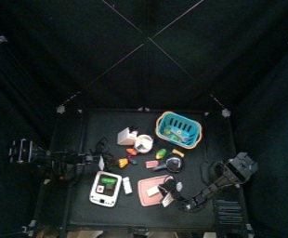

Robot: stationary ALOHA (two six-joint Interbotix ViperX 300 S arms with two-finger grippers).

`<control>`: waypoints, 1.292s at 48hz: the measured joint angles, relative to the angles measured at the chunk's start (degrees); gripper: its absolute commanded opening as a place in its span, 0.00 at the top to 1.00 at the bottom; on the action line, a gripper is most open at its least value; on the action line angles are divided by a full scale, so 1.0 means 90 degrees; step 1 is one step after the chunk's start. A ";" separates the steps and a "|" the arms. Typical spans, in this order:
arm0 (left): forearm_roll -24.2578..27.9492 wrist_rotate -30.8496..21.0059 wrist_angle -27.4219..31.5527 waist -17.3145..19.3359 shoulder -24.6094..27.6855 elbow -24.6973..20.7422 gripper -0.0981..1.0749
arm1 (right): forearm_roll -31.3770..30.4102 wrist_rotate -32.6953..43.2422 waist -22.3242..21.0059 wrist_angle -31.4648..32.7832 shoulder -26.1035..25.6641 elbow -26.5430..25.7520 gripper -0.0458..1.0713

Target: Push basket

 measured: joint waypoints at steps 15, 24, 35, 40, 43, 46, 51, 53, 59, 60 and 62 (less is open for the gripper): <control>0.0049 0.0039 0.0000 0.0000 0.0000 0.0000 0.23 | -0.0898 0.0000 -0.0283 0.0459 -0.0410 0.0254 0.42; 0.0244 0.0049 0.0000 0.0000 -0.0010 0.0000 0.23 | -0.1152 -0.0010 -0.0313 0.1055 -0.0928 0.0449 0.42; 0.0273 0.0039 0.0000 0.0000 0.0000 0.0029 0.23 | -0.0791 -0.0049 -0.0518 0.1270 -0.1455 0.0713 0.42; 0.0273 0.0039 0.0000 0.0000 -0.0010 0.0029 0.23 | -0.0264 -0.0049 -0.0869 0.1055 -0.1729 0.0938 0.42; 0.0273 0.0049 0.0000 0.0000 0.0000 0.0029 0.23 | 0.0000 -0.0049 -0.1104 0.0889 -0.1855 0.1104 0.42; 0.0264 0.0039 0.0000 0.0000 0.0000 0.0029 0.23 | 0.0225 -0.0039 -0.1309 0.0820 -0.1943 0.1318 0.42; 0.0273 0.0039 0.0000 0.0000 0.0000 0.0039 0.23 | 0.0439 -0.0049 -0.1553 0.0771 -0.2012 0.1611 0.42; 0.0273 0.0049 0.0000 0.0000 -0.0010 0.0039 0.23 | 0.0459 -0.0049 -0.1631 0.0732 -0.2012 0.1729 0.41; 0.0273 0.0039 0.0000 -0.0020 0.0000 0.0039 0.23 | 0.0430 -0.0049 -0.1699 0.0605 -0.2012 0.1963 0.39; 0.0273 0.0039 0.0000 0.0000 0.0000 0.0039 0.23 | 0.0439 -0.0049 -0.1699 0.0605 -0.2012 0.1992 0.39; 0.0264 0.0039 0.0000 0.0000 0.0000 0.0049 0.23 | 0.0459 -0.0049 -0.1699 0.0596 -0.2041 0.2031 0.38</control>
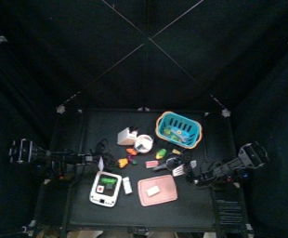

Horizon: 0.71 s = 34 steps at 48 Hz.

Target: Push basket

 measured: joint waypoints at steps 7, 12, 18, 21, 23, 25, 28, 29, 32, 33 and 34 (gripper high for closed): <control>-0.0010 0.0000 0.0000 0.0000 0.0000 0.0000 0.23 | 0.0449 0.0010 -0.0059 0.0068 -0.0039 0.0137 0.40; -0.0010 0.0000 0.0010 0.0000 0.0000 0.0000 0.23 | 0.0713 0.0010 -0.0146 0.0195 -0.0049 0.0283 0.43; -0.0010 0.0000 0.0000 0.0000 0.0000 0.0000 0.23 | 0.0840 0.0010 -0.0205 0.0176 -0.0049 0.0479 0.44; -0.0010 0.0000 0.0000 0.0000 0.0000 0.0000 0.23 | 0.0957 0.0049 -0.0273 0.0117 -0.0059 0.0586 0.44; -0.0010 0.0000 0.0010 0.0000 0.0000 0.0000 0.23 | 0.1074 0.0059 -0.0371 0.0068 -0.0059 0.0654 0.44; -0.0010 0.0000 0.0000 0.0000 0.0000 0.0000 0.23 | 0.1152 0.0059 -0.0449 0.0049 -0.0059 0.0703 0.44; -0.0010 0.0000 0.0000 0.0000 0.0000 0.0010 0.23 | 0.1211 0.0059 -0.0566 -0.0020 -0.0059 0.0762 0.44; -0.0010 0.0000 0.0000 0.0000 0.0000 0.0000 0.23 | 0.1221 0.0059 -0.0586 -0.0049 -0.0059 0.0781 0.44; -0.0010 0.0000 0.0000 -0.0020 0.0000 0.0000 0.23 | 0.1221 0.0059 -0.0684 -0.0244 -0.0059 0.0830 0.44; -0.0010 0.0000 0.0000 -0.0020 -0.0010 0.0000 0.23 | 0.1211 0.0059 -0.0693 -0.0293 -0.0059 0.0840 0.44; -0.0010 0.0000 0.0000 0.0000 0.0000 0.0000 0.23 | 0.1211 0.0059 -0.0723 -0.0381 -0.0059 0.0859 0.44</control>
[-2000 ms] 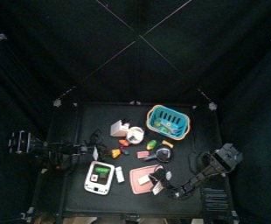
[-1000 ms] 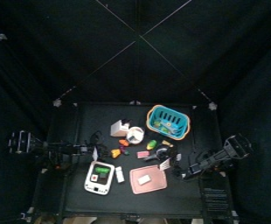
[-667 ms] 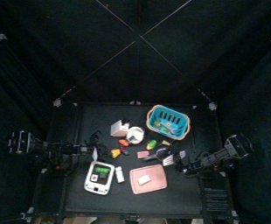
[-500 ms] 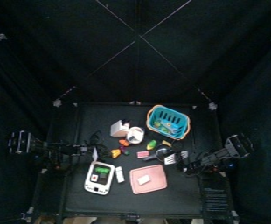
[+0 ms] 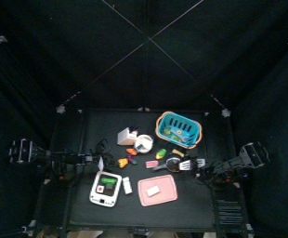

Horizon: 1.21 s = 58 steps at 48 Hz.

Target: Push basket

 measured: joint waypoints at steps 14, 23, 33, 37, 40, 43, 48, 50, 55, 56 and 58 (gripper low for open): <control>0.0000 0.0000 0.0000 -0.0020 0.0000 0.0010 0.23 | -0.0068 0.0020 -0.0127 -0.0801 0.0098 0.0117 0.44; 0.0000 0.0000 0.0000 0.0000 0.0000 0.0020 0.23 | -0.0361 0.0020 -0.0137 -0.1133 0.0273 -0.0049 0.44; 0.0000 0.0000 0.0000 0.0000 0.0000 0.0020 0.23 | -0.0576 -0.0029 -0.0166 -0.1221 0.0674 -0.0400 0.44; 0.0000 0.0000 0.0000 0.0000 0.0000 0.0020 0.23 | -0.0635 -0.0049 -0.0166 -0.1221 0.0801 -0.0518 0.44; 0.0000 0.0000 0.0000 -0.0020 0.0000 0.0020 0.23 | -0.0684 -0.0059 -0.0176 -0.1211 0.0869 -0.0576 0.44; 0.0000 0.0000 0.0000 0.0000 0.0000 0.0020 0.23 | -0.0693 -0.0068 -0.0186 -0.1172 0.0879 -0.0576 0.44; 0.0000 0.0000 0.0000 0.0000 -0.0010 0.0010 0.23 | -0.0693 -0.0068 -0.0195 -0.1045 0.0859 -0.0547 0.44; 0.0000 0.0000 0.0000 0.0000 -0.0020 0.0020 0.23 | -0.0693 -0.0068 -0.0195 -0.1006 0.0820 -0.0518 0.44; 0.0000 0.0000 0.0000 0.0000 -0.0039 0.0020 0.23 | -0.0732 -0.0078 -0.0205 -0.0928 0.0645 -0.0449 0.44; 0.0000 0.0000 0.0000 0.0000 -0.0039 0.0020 0.23 | -0.0771 -0.0078 -0.0205 -0.0928 0.0586 -0.0430 0.44; 0.0000 0.0000 0.0000 0.0000 -0.0039 0.0020 0.23 | -0.0830 -0.0078 -0.0205 -0.0938 0.0488 -0.0371 0.44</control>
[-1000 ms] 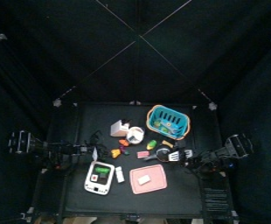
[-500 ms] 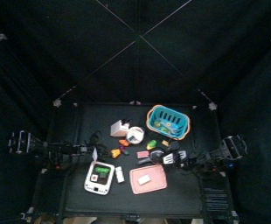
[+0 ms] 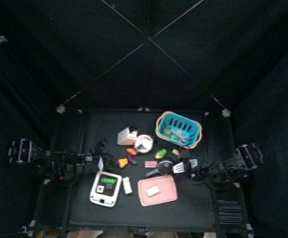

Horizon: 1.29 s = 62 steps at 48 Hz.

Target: Push basket

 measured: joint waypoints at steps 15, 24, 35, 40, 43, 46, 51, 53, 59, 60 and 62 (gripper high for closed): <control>0.0000 0.0000 0.0000 -0.0020 0.0000 0.0000 0.23 | -0.0283 -0.0010 -0.0176 -0.0313 -0.0938 0.0352 0.44; -0.0010 0.0000 0.0000 0.0000 0.0000 0.0000 0.23 | -0.0332 -0.0010 -0.0273 -0.0342 -0.1045 0.0400 0.44; -0.0010 0.0000 0.0000 -0.0020 0.0000 0.0000 0.23 | -0.0566 -0.0020 -0.0508 -0.0371 -0.1045 0.0410 0.44; 0.0000 0.0000 0.0000 0.0000 0.0000 0.0010 0.23 | -0.0674 -0.0010 -0.0664 -0.0449 -0.1045 0.0410 0.44; 0.0000 0.0000 0.0000 0.0000 0.0000 0.0000 0.23 | -0.0713 -0.0020 -0.0713 -0.0498 -0.1045 0.0410 0.44; 0.0000 0.0000 0.0010 0.0000 0.0000 0.0010 0.23 | -0.0752 -0.0010 -0.0762 -0.0566 -0.1045 0.0410 0.44; 0.0000 0.0000 0.0000 0.0000 0.0000 0.0010 0.23 | -0.0820 -0.0020 -0.0830 -0.0586 -0.1045 0.0410 0.44; -0.0010 0.0000 0.0000 0.0000 0.0000 0.0010 0.23 | -0.0840 -0.0010 -0.0859 -0.0586 -0.1045 0.0400 0.44; -0.0010 0.0000 0.0000 0.0000 0.0000 0.0010 0.23 | -0.0957 -0.0010 -0.1025 -0.0518 -0.1045 0.0410 0.44; -0.0010 0.0000 0.0000 0.0000 0.0000 0.0010 0.23 | -0.0986 -0.0020 -0.1064 -0.0508 -0.1045 0.0410 0.44; 0.0000 0.0000 0.0000 0.0000 0.0000 0.0010 0.23 | -0.1045 -0.0010 -0.1162 -0.0498 -0.1045 0.0410 0.44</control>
